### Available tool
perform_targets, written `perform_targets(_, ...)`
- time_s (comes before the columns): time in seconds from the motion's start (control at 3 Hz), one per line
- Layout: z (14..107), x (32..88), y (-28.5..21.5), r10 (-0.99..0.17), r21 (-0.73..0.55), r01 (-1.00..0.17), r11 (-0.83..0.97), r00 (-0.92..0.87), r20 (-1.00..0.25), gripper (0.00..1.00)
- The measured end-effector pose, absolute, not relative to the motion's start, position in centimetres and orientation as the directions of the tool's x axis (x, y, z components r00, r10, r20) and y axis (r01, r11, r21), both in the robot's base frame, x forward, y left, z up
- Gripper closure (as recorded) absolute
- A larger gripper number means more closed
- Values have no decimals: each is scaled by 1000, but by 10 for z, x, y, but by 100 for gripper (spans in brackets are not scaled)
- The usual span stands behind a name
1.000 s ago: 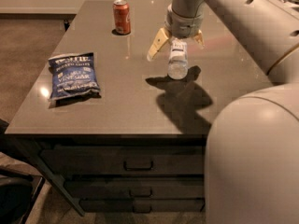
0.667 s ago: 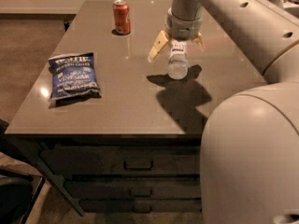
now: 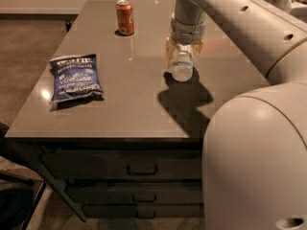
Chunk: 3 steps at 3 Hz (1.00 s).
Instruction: Move blue plastic bottle near blue chip bag
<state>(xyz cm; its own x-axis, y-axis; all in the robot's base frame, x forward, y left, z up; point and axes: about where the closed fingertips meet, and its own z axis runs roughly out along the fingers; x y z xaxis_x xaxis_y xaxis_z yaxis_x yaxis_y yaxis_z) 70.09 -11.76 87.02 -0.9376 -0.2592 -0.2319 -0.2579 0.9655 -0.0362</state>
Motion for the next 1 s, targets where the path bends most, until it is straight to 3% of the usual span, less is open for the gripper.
perform_targets(0.67, 880, 691, -77, -349, -55, -348, 936, -897, -272, 84)
perform_targets(1.0, 883, 676, -36, -434, -47, -441, 896, -852, -292, 100)
